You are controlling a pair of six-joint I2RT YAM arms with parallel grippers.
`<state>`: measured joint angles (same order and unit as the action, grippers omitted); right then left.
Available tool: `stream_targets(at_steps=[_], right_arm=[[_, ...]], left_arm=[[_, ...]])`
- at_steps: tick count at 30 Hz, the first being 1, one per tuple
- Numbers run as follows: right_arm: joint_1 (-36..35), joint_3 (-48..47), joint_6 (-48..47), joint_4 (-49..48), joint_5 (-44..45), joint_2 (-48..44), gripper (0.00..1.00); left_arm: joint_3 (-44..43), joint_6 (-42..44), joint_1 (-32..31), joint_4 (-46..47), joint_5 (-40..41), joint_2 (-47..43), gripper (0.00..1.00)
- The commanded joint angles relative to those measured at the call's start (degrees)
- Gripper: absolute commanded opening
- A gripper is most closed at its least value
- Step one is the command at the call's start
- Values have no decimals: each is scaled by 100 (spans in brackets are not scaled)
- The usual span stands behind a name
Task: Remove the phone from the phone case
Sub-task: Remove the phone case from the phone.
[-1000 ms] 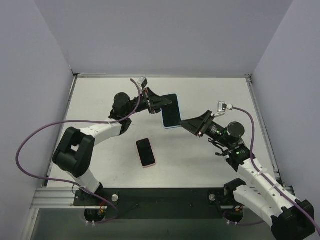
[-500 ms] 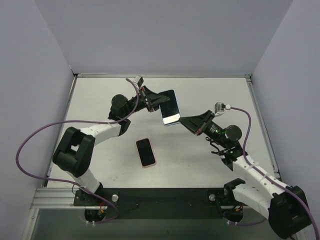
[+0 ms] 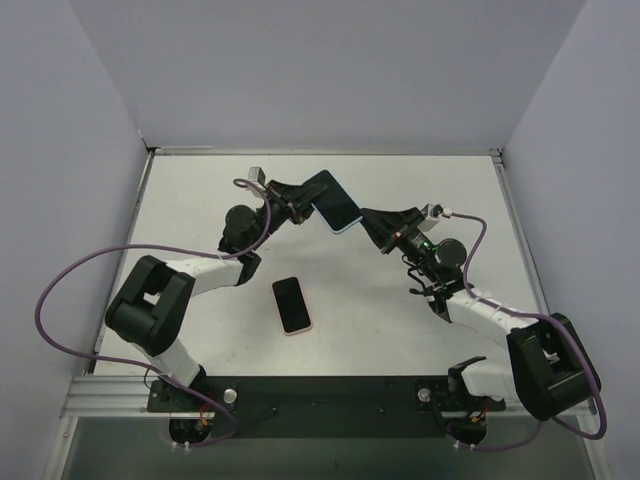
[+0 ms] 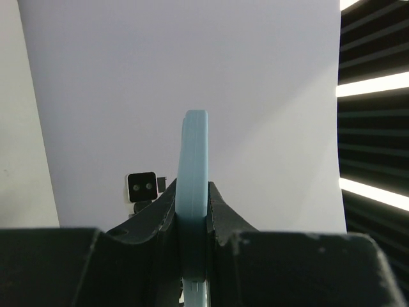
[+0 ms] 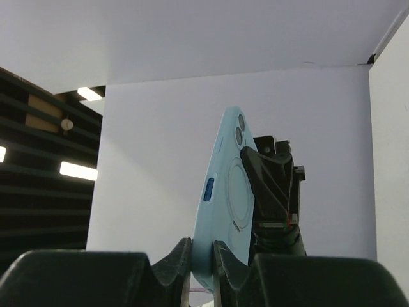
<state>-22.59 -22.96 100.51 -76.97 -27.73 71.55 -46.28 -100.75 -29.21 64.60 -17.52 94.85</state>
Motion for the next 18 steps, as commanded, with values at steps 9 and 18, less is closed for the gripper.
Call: stream_targets(at_steps=[9,18], right_arm=[[-536,-552,1058,-1848,1304,403,0],[-773,-648,1190,-1848,1524,746,0]], left_arm=[[-540,3,-322,3076,-23,-309,0],[-697,-6,-348,3085,73,-599,0]])
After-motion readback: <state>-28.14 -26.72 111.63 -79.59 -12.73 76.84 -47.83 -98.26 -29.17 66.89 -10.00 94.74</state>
